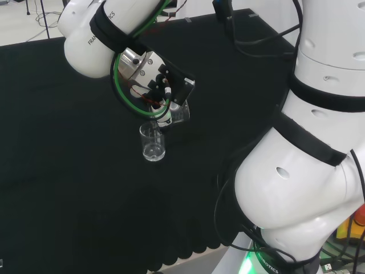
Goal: Pour the water from the handheld beaker into the one on the table.
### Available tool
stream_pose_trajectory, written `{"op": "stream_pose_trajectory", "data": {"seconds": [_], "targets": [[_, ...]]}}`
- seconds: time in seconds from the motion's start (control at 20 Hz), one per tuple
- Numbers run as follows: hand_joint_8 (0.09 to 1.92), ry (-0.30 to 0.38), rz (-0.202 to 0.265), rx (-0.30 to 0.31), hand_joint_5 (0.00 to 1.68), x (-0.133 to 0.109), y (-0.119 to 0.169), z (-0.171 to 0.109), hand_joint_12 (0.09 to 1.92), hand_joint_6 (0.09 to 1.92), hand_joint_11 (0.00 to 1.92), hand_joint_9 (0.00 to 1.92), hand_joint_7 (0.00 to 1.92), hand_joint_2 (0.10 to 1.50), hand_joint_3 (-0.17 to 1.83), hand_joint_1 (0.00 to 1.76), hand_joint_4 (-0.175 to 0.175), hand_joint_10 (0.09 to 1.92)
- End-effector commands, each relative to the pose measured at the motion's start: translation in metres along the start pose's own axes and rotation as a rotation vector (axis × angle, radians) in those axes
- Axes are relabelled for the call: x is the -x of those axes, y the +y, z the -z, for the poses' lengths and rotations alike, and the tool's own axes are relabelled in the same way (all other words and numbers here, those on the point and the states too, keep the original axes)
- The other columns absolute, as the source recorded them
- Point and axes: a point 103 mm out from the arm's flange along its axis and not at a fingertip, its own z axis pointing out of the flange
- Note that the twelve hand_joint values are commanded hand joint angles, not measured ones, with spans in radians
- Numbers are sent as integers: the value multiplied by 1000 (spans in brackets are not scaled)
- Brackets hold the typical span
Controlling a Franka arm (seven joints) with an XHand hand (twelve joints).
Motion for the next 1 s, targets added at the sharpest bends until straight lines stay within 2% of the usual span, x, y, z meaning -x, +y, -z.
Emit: {"op": "stream_pose_trajectory", "data": {"seconds": [0.05, 0.55, 0.8, 1.0], "targets": [[542, 7, 3, 1, 1256, 1, 0, -1, 755, 561, 1329, 1602, 1310, 1064, -175, 1306, -175, 644], [543, 23, 7, 12, 1255, 4, 0, -6, 755, 562, 1328, 1601, 1309, 1064, -175, 1306, -175, 645], [544, 57, 4, 20, 1255, 8, 1, -9, 756, 563, 1328, 1601, 1309, 1064, -175, 1306, -175, 646], [544, 110, 10, 43, 1255, 11, 1, -11, 756, 563, 1329, 1601, 1309, 1064, -175, 1306, -175, 647]]}}
